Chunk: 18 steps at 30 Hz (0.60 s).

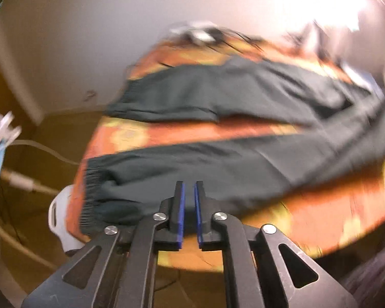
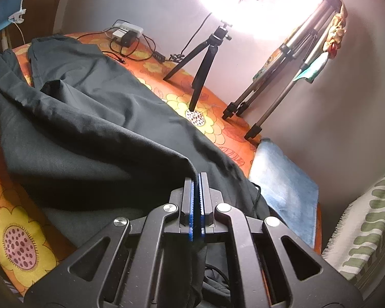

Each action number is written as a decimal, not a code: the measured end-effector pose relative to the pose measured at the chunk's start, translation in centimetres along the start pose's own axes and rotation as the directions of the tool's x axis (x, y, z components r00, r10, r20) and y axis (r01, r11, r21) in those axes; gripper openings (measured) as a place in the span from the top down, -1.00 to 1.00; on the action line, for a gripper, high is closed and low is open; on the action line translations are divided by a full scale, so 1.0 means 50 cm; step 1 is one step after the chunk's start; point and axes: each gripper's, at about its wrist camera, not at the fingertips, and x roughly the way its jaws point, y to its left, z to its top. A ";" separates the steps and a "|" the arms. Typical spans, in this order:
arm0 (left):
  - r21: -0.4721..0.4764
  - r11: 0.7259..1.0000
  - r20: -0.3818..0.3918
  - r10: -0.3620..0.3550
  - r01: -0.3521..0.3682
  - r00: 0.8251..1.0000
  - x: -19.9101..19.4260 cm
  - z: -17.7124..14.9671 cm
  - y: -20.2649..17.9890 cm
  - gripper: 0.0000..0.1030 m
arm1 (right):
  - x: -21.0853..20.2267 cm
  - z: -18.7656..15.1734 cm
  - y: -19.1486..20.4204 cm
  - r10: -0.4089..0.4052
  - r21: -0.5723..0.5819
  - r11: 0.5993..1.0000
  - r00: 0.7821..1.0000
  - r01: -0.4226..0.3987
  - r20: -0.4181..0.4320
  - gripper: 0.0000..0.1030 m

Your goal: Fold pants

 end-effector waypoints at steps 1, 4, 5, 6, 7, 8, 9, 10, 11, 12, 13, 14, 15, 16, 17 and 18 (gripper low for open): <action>0.033 0.999 -0.026 -0.023 0.024 0.999 0.005 -0.003 -0.013 0.84 | 0.006 0.000 0.000 0.005 0.005 1.000 1.000 -0.005 -0.005 0.93; 0.091 0.994 -0.072 -0.052 0.059 0.996 0.016 -0.014 -0.042 0.72 | 0.015 0.000 -0.002 0.014 0.015 1.000 1.000 -0.014 -0.015 0.93; 0.098 0.993 -0.077 -0.056 0.064 0.995 0.016 -0.016 -0.052 0.64 | 0.016 0.000 -0.003 0.017 0.017 1.000 1.000 -0.016 -0.017 0.93; 0.108 0.992 -0.084 -0.063 0.072 0.994 0.016 -0.021 -0.058 0.61 | 0.017 0.000 -0.004 0.021 0.019 1.000 1.000 -0.020 -0.020 0.93; 0.130 0.989 -0.090 -0.061 0.073 0.994 0.019 -0.025 -0.067 0.54 | 0.018 0.000 -0.006 0.023 0.020 1.000 0.999 -0.023 -0.021 0.93; 0.151 0.987 -0.093 -0.041 0.055 0.995 0.021 -0.028 -0.076 0.52 | 0.018 0.001 -0.007 0.025 0.020 1.000 0.999 -0.024 -0.023 0.93; 0.171 0.985 -0.096 -0.019 0.035 0.995 0.025 -0.031 -0.083 0.50 | 0.019 0.002 -0.010 0.026 0.023 0.999 0.999 -0.026 -0.024 0.93; 0.174 0.984 -0.105 -0.019 0.037 0.994 0.032 -0.032 -0.084 0.50 | 0.020 0.003 -0.011 0.027 0.029 0.999 0.999 -0.026 -0.023 0.93; 0.171 0.984 -0.110 -0.021 0.040 0.994 0.037 -0.031 -0.083 0.50 | 0.021 0.004 -0.013 0.030 0.035 0.999 0.999 -0.029 -0.024 0.93; 0.171 0.985 -0.101 -0.023 0.040 0.995 0.038 -0.029 -0.081 0.50 | 0.022 0.005 -0.016 0.033 0.041 0.999 0.999 -0.032 -0.025 0.93; 0.179 0.984 -0.100 -0.001 0.019 0.995 0.042 -0.026 -0.080 0.50 | 0.023 0.007 -0.018 0.036 0.045 0.998 0.999 -0.035 -0.025 0.93; 0.188 0.982 -0.096 0.014 0.005 0.995 0.043 -0.023 -0.080 0.50 | 0.023 0.008 -0.018 0.036 0.044 0.998 0.999 -0.035 -0.025 0.93; 0.195 0.981 -0.088 0.034 -0.016 0.996 0.047 -0.021 -0.078 0.50 | 0.023 0.008 -0.019 0.035 0.041 0.999 0.999 -0.034 -0.025 0.93; 0.188 0.982 -0.080 0.043 -0.027 0.996 0.050 -0.018 -0.074 0.50 | 0.023 0.008 -0.019 0.036 0.043 0.998 0.999 -0.035 -0.024 0.93; 0.175 0.984 -0.077 0.044 -0.030 0.996 0.054 -0.014 -0.068 0.60 | 0.022 0.008 -0.019 0.037 0.045 0.998 0.999 -0.036 -0.025 0.93; 0.156 0.987 -0.066 0.038 -0.027 0.997 0.056 -0.011 -0.062 0.78 | 0.022 0.008 -0.019 0.037 0.045 0.998 0.999 -0.036 -0.025 0.93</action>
